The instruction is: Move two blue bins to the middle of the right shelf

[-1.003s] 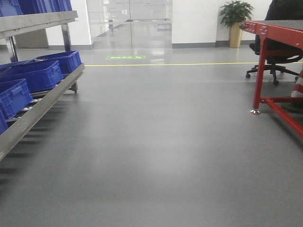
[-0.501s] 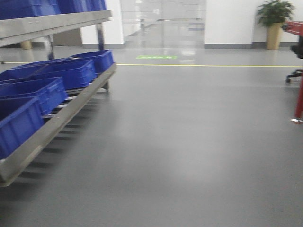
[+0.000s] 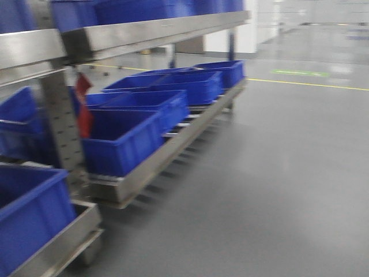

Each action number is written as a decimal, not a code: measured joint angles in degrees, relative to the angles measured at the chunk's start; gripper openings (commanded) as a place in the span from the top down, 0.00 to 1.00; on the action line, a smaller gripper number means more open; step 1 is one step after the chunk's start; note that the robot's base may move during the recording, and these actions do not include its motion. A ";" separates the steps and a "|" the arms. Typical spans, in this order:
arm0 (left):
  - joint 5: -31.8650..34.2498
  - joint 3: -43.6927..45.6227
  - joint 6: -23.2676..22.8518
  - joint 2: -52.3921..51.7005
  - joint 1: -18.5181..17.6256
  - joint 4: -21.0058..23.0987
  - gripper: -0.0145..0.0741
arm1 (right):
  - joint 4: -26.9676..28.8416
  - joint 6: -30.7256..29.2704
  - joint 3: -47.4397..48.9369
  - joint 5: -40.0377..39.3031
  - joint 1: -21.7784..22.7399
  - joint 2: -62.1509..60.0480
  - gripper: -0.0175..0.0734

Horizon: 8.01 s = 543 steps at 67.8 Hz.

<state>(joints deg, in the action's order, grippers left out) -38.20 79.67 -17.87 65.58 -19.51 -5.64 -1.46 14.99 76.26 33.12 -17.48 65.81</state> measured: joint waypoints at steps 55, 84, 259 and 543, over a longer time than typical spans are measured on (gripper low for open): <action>0.00 0.00 0.00 0.00 0.00 0.00 0.96 | 0.00 0.00 0.00 0.00 0.00 0.00 0.99; 0.00 0.00 0.00 0.00 0.00 0.00 0.96 | 0.00 0.00 0.00 0.00 0.00 0.00 0.99; 0.00 0.00 0.03 0.00 0.00 0.00 0.96 | 0.00 0.00 0.00 0.00 0.00 0.00 0.99; -30.61 10.36 -6.37 16.06 0.10 0.89 0.40 | 5.49 1.20 10.91 36.34 0.62 13.27 0.43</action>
<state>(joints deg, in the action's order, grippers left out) -68.81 90.03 -24.24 81.65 -19.40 -4.76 4.02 16.18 87.18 69.47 -16.86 79.08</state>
